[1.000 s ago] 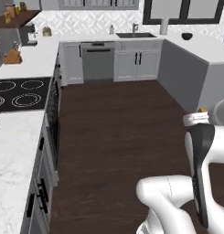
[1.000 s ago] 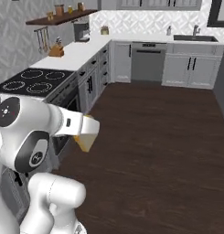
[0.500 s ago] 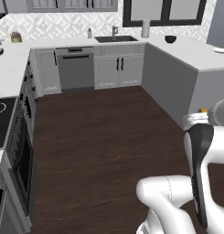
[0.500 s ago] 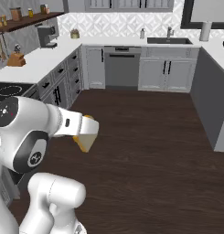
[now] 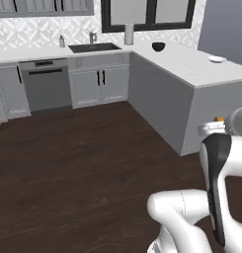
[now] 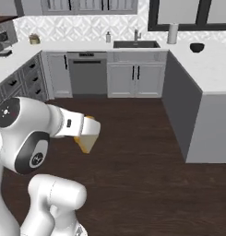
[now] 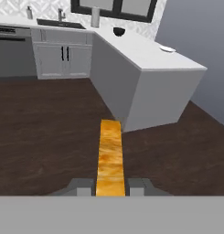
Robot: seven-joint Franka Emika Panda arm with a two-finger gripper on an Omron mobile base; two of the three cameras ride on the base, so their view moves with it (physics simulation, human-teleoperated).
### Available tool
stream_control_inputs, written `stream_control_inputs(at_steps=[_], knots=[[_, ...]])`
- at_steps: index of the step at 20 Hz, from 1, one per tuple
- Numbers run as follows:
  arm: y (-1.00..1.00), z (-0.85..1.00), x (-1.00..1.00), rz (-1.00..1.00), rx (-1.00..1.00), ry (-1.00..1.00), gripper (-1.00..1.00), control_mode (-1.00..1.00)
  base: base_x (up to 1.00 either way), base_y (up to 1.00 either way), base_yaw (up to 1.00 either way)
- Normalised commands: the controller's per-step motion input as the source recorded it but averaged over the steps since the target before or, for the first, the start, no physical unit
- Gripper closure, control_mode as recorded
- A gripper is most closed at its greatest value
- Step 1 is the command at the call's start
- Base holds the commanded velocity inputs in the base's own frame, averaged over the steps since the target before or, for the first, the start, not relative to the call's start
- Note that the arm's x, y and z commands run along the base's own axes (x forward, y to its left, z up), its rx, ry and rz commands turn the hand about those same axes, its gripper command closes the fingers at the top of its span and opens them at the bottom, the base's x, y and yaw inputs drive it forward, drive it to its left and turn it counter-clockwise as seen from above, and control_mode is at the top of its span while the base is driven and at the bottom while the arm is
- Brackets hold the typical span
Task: Start the toaster. Once the lever pops up, take the bread to the plate on the dining counter.
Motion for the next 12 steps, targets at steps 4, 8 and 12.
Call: stream_control_inputs(at_steps=[4,8,12], knots=[[0.00,0.00,0.00,0.00,0.00,0.00,1.00,1.00,1.00,-0.48,-0.42],[0.00,0.00,0.00,0.00,0.00,0.00,1.00,1.00,1.00,-0.49,-0.45],[0.00,0.00,0.00,0.00,0.00,0.00,1.00,1.00,1.00,-0.58,-0.41]])
